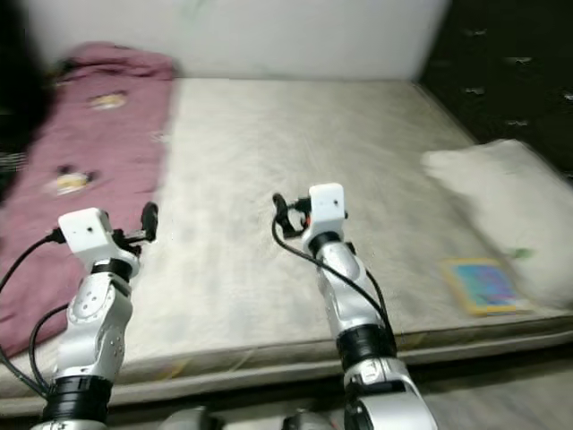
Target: Clean up the room
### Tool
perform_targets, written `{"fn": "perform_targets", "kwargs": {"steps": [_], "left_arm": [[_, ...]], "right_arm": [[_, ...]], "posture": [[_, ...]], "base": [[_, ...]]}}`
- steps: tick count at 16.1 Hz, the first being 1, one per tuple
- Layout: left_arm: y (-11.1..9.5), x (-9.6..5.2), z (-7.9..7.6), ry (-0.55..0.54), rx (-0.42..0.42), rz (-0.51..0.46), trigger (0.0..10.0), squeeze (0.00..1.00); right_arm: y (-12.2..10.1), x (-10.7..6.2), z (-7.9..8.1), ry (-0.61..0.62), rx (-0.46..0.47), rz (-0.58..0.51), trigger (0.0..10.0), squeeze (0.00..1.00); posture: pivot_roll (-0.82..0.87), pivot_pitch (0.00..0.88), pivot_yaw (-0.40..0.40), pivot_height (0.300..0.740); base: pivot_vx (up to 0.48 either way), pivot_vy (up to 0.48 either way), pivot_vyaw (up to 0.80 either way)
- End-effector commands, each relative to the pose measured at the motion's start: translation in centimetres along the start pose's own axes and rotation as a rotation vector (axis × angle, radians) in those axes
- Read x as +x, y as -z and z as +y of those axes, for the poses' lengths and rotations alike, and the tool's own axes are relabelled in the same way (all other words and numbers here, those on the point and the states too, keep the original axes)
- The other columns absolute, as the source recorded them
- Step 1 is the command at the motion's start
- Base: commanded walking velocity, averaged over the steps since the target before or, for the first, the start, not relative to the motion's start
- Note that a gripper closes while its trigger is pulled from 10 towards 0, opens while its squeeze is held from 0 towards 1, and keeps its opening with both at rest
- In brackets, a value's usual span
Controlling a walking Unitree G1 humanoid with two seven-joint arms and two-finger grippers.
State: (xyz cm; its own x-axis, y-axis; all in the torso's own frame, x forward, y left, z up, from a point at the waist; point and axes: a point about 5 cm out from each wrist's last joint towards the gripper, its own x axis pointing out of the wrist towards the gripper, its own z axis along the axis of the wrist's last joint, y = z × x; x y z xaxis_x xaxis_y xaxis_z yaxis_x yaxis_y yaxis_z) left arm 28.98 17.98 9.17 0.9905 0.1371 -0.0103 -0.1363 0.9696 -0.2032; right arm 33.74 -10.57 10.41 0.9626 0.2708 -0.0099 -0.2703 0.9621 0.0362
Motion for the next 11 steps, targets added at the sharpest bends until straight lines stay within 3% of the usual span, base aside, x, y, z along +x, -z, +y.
{"fn": "perform_targets", "kwargs": {"steps": [1,11], "left_arm": [[0.24,-0.04,-0.68,0.017,-0.003,0.012,10.0,0.0],[-0.06,0.0,-0.42,0.0,0.004,-0.001,10.0,0.0]], "right_arm": [[0.49,-0.42,-0.99,0.028,-0.001,0.018,10.0,0.0],[0.45,-0.4,-1.29,0.048,0.001,0.019,10.0,0.0]], "posture": [[-0.06,0.0,-0.051,0.74],[-0.06,0.0,-0.048,0.74]], "base": [[0.0,0.48,0.0],[0.0,0.48,0.0]]}}
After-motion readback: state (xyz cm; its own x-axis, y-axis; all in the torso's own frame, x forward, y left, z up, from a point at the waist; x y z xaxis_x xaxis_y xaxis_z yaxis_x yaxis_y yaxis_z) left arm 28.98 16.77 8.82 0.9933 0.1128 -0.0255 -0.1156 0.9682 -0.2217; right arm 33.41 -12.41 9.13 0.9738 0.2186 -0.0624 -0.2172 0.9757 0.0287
